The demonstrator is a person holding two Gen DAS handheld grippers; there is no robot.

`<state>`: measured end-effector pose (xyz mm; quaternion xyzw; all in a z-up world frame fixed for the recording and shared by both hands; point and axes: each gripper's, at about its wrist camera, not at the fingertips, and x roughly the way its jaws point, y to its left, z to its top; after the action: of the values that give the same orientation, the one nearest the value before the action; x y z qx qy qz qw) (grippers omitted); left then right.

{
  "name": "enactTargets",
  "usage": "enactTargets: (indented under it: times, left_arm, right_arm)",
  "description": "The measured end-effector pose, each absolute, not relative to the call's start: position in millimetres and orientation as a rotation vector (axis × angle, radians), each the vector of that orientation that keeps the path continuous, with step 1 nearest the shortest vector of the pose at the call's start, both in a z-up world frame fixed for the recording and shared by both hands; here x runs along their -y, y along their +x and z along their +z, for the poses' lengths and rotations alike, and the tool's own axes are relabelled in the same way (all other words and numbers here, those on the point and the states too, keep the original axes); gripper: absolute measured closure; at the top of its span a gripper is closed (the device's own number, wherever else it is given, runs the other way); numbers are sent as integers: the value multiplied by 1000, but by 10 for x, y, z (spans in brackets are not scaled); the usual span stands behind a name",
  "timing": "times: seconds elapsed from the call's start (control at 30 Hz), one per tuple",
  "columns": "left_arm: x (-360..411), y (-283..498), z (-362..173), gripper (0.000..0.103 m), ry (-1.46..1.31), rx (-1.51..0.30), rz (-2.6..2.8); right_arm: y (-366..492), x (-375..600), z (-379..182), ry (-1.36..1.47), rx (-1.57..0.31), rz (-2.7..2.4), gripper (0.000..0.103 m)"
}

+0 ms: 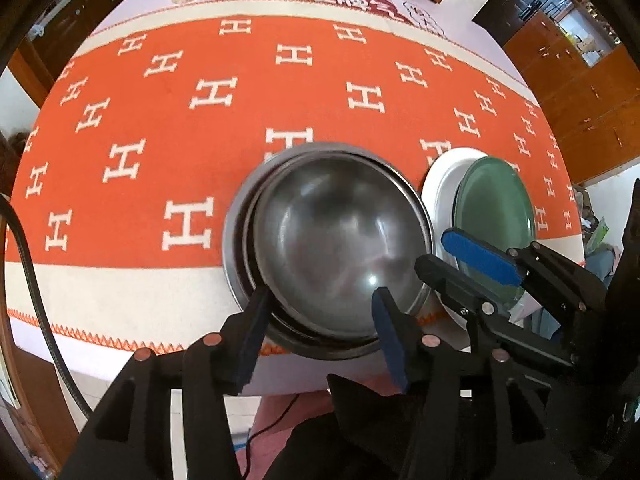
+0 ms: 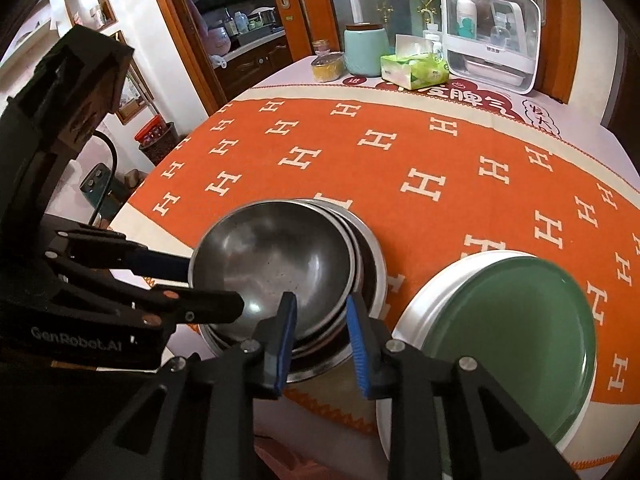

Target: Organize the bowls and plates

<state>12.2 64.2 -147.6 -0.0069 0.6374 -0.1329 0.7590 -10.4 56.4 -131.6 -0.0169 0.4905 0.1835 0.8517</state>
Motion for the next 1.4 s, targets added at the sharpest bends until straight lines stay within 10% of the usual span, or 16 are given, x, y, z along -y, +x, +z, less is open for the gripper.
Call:
enactTargets:
  times: [0.53, 1.4]
  left_arm:
    - [-839, 255, -1291, 32, -50, -1299, -303]
    - [-1282, 500, -2135, 20, -273, -1603, -266]
  right_arm:
    - [57, -324, -1339, 108, -1083, 343, 50]
    - [220, -276, -1858, 391, -1339, 421, 49]
